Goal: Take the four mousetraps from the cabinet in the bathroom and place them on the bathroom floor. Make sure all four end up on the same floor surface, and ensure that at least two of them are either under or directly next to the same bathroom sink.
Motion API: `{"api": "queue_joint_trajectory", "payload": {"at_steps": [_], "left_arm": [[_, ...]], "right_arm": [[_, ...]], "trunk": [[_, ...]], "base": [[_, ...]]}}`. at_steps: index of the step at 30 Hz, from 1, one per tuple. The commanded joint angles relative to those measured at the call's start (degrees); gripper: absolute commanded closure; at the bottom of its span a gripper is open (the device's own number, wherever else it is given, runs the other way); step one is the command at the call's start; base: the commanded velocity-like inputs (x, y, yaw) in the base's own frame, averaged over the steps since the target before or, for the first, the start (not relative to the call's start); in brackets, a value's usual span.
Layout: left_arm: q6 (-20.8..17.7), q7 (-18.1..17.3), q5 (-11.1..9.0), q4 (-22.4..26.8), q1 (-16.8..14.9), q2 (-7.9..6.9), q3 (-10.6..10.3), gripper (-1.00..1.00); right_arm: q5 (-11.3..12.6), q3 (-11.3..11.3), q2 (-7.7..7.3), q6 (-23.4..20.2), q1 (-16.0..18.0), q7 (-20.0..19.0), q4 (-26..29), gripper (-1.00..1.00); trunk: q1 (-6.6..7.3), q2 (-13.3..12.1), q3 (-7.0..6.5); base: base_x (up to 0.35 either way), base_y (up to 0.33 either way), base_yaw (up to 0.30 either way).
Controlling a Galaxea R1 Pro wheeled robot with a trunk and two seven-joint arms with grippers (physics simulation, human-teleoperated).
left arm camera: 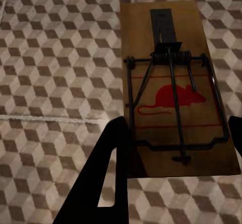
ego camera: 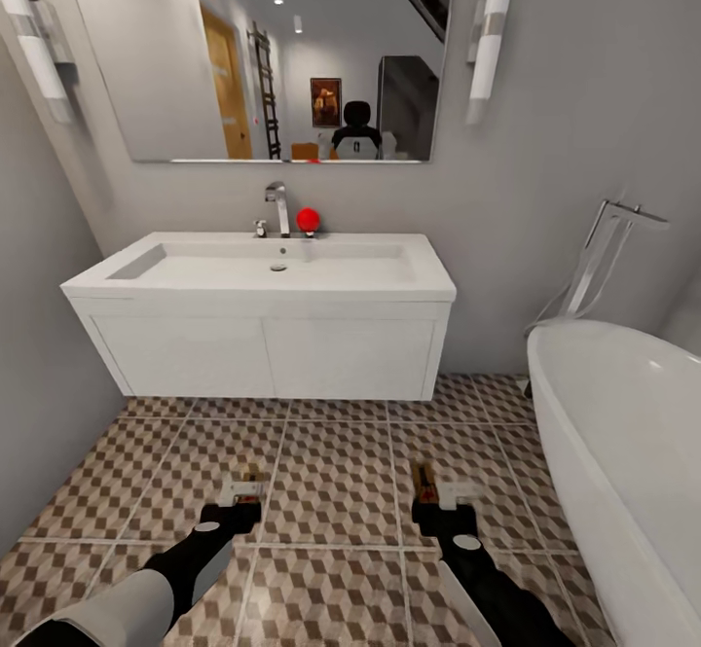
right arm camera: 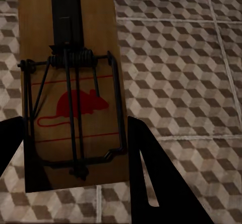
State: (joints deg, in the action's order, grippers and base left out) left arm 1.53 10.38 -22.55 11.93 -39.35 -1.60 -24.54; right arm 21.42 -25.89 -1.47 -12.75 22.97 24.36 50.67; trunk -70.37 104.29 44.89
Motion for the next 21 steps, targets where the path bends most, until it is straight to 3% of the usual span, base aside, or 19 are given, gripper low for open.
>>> {"api": "queue_joint_trajectory", "payload": {"at_steps": [1, 21], "left_arm": [[0.14, 0.34, -0.48, 0.02, -0.03, -0.02, -0.51, 1.0], [0.14, 0.34, -0.48, 0.02, -0.03, 0.11, -0.51, 1.0]], "right_arm": [[0.55, -0.31, -0.07, -0.02, 0.06, 0.29, -0.04, 1.0], [0.55, -0.31, -0.02, 0.45, 0.06, -0.28, -0.54, 1.0]], "trunk": [[-0.22, 0.44, 0.33], [-4.61, 8.46, 5.75]], "base": [[0.0, 0.0, 0.0], [0.0, 0.0, 0.0]]}}
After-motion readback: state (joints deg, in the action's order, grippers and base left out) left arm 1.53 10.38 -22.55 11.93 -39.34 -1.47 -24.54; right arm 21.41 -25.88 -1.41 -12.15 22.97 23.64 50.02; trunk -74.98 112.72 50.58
